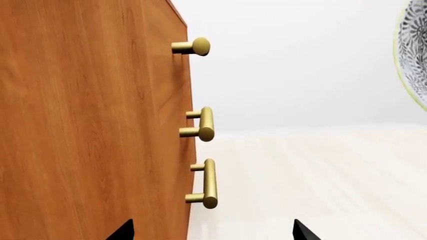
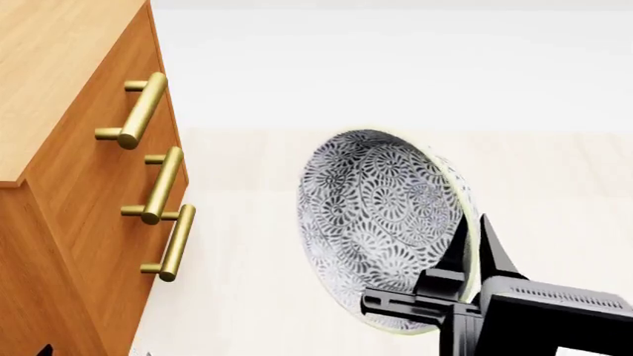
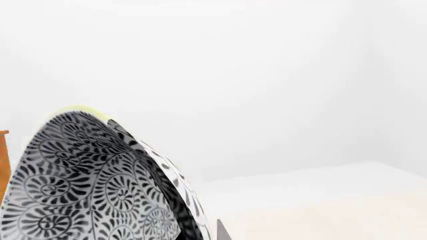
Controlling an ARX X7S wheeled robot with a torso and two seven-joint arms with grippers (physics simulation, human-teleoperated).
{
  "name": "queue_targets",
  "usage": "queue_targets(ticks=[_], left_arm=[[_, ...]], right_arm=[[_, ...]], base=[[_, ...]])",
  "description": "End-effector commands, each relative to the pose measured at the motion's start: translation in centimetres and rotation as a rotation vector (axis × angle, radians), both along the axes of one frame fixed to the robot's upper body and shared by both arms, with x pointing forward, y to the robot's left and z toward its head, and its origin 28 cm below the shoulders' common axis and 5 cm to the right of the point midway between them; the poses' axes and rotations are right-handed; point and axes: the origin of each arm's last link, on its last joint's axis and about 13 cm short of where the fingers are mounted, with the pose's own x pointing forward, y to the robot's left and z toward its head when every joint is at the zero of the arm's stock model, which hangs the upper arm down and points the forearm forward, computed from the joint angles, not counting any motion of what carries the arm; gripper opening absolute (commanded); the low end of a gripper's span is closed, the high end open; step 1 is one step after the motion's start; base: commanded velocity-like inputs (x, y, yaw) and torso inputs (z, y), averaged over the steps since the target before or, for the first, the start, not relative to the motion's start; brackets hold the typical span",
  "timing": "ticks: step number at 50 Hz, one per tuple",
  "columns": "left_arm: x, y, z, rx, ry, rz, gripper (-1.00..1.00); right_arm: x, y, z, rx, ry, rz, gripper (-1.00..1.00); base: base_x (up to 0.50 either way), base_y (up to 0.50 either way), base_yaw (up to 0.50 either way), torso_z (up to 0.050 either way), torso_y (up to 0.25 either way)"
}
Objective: Put the bowl on top of the cabinet.
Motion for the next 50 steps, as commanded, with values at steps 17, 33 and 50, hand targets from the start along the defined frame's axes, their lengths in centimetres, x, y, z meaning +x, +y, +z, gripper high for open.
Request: queue_targets(ticks=[17,33,50], left_arm=[[0.1,0.1,0.0,0.001,0.002,0.002,1.00],[-0.7,0.4,1.5,0.012,-0.036,-0.014,1.00],[1.7,-1.1,5.1,0.083,-0.048,-0.124,1.00]], right_arm=[[1.4,0.2,-0.1,0.042,0.079,0.318,-1.00],[3.2,1.4,0.3,0.029,0.079,0.320,-1.00],[3.1,1.9,1.0,0.028,0.061,0.355,-1.00]], base=[[0.00,0.00,0.00,0.000,0.001],[0.00,0.00,0.00,0.000,0.001],[0.00,0.00,0.00,0.000,0.001]])
